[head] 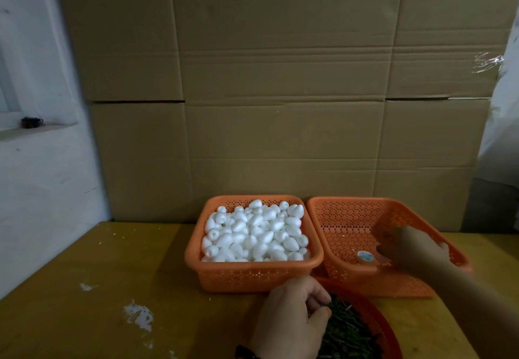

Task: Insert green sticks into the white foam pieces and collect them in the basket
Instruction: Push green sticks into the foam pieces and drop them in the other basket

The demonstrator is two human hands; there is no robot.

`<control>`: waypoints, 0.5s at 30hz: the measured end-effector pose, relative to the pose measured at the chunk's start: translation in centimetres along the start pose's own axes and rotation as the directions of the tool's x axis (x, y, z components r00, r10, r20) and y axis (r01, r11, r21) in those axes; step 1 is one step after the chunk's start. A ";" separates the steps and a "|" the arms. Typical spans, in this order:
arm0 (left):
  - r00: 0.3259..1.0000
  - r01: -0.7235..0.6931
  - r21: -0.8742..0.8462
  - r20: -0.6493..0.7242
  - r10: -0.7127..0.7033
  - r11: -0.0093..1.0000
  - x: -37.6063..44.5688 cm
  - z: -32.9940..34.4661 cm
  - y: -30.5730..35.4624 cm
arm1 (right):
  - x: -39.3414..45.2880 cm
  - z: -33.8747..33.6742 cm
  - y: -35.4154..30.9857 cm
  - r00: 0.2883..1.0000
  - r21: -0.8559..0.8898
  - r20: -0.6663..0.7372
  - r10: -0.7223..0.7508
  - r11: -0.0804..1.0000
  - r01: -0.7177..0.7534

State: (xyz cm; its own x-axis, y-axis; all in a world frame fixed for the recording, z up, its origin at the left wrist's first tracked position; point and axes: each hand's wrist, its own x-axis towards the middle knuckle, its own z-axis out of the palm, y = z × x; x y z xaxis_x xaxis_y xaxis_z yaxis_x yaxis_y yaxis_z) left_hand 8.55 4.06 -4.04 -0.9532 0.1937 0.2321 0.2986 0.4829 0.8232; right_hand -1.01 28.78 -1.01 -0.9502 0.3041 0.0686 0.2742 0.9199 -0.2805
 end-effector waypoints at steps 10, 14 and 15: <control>0.986 -0.055 0.176 -0.147 0.082 0.983 4.2 -3.8 -0.8 | -9.6 -0.6 -2.9 0.842 0.176 -0.384 -0.378 0.865 0.469; 0.975 0.065 0.467 -0.216 0.043 0.882 8.4 -5.1 -2.5 | -12.5 0.7 -3.8 0.832 0.113 0.037 -0.553 0.830 0.547; 0.984 0.088 0.486 -0.180 0.001 0.870 9.2 -5.1 -3.0 | -12.8 1.3 -4.0 0.806 0.109 0.073 -0.587 0.808 0.579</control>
State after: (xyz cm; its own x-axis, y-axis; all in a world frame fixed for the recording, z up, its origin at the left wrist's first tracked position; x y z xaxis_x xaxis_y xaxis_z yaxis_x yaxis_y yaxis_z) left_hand -1.37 0.04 -1.75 -0.9457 0.0375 0.3228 0.1992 0.8517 0.4846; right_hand 9.90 20.85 -1.96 -0.9377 -0.3133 0.1503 -0.3449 0.8922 -0.2917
